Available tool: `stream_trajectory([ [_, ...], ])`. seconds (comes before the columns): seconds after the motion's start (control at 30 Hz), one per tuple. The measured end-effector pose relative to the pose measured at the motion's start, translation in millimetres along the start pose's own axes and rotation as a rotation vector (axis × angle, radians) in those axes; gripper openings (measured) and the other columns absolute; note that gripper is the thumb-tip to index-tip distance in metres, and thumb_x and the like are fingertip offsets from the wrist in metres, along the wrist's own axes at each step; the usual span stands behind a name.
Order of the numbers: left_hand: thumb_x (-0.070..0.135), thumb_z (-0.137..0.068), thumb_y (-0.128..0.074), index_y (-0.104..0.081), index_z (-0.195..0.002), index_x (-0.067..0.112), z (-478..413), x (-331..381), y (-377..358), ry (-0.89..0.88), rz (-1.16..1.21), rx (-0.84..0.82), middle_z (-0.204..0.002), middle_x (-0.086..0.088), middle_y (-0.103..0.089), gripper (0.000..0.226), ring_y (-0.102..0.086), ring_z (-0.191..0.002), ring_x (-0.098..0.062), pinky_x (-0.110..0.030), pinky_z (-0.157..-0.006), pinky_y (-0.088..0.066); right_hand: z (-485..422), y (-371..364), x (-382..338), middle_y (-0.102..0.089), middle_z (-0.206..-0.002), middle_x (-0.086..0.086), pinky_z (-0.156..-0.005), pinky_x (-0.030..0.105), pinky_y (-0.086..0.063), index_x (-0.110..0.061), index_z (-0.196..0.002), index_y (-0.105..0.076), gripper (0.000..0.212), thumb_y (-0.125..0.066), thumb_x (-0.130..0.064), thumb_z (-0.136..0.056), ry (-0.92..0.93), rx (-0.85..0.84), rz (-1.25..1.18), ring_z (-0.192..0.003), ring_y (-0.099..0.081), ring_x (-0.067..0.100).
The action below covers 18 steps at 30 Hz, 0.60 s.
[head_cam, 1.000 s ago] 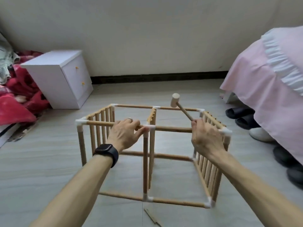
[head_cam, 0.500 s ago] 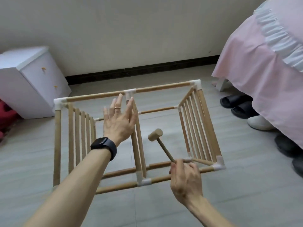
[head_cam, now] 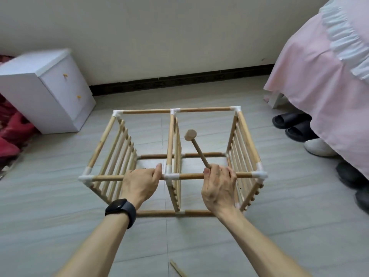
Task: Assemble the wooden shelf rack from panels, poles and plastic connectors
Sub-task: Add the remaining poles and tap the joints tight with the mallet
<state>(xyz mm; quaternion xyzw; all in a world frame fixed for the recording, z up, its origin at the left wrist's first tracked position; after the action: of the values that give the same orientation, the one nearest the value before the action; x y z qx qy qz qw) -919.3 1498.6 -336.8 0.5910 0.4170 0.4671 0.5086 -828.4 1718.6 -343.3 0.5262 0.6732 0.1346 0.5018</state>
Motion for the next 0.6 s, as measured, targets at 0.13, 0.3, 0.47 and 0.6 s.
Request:
stream_trajectory([
  [0.13,0.065,-0.099,-0.005,-0.055,-0.067,0.041,25.9,3.3,-1.4,0.012,-0.027,0.002,-0.053,0.008,-0.052,0.064,-0.049,-0.053,-0.007,-0.032,-0.059,-0.035,6.6,8.6,9.0,-0.052,-0.084,-0.009,-0.107,0.041,-0.026,-0.019,-0.093,-0.053,0.022,-0.036,-0.024,-0.105,-0.006,-0.099,-0.005,-0.089,-0.057,0.020],
  [0.3,0.064,-0.098,-0.001,-0.051,-0.083,0.032,55.5,8.9,-1.8,-0.141,-0.007,0.056,-0.065,0.011,-0.050,0.062,-0.048,-0.060,-0.009,-0.034,-0.066,-0.037,10.8,24.4,12.2,-0.061,-0.092,-0.001,-0.111,0.041,-0.031,-0.018,-0.099,-0.056,0.027,-0.032,-0.027,-0.110,-0.065,-0.268,-0.187,-0.095,-0.053,0.018],
  [0.47,0.053,-0.104,-0.022,-0.051,-0.117,0.035,80.6,-26.3,1.5,-0.165,-0.053,0.095,-0.097,0.010,-0.056,0.036,-0.055,-0.092,-0.017,-0.038,-0.093,-0.039,50.1,63.5,6.5,-0.049,-0.061,-0.001,-0.046,0.028,-0.034,-0.032,-0.096,-0.050,0.021,-0.034,-0.037,-0.109,-0.009,-0.271,-0.338,-0.054,-0.047,0.017],
  [0.6,0.053,-0.103,-0.014,-0.043,-0.116,0.035,92.5,-45.8,3.3,-0.031,-0.147,0.046,-0.095,0.005,-0.048,0.036,-0.047,-0.093,-0.019,-0.037,-0.093,-0.035,74.8,68.1,3.4,-0.054,-0.058,-0.004,-0.049,0.030,-0.040,-0.036,-0.090,-0.051,0.022,-0.039,-0.036,-0.108,0.007,-0.451,-0.204,-0.059,-0.056,0.017],
])
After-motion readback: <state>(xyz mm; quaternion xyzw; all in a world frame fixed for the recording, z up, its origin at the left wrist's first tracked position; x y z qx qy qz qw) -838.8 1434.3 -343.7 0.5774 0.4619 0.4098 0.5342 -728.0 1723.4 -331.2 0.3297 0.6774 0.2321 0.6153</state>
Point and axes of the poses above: each hand's wrist, its own z-axis away from the middle knuckle, its own y-axis out of the back of the hand, x = y × z, the point moved 5 cm from there along -z, towards the middle knuckle
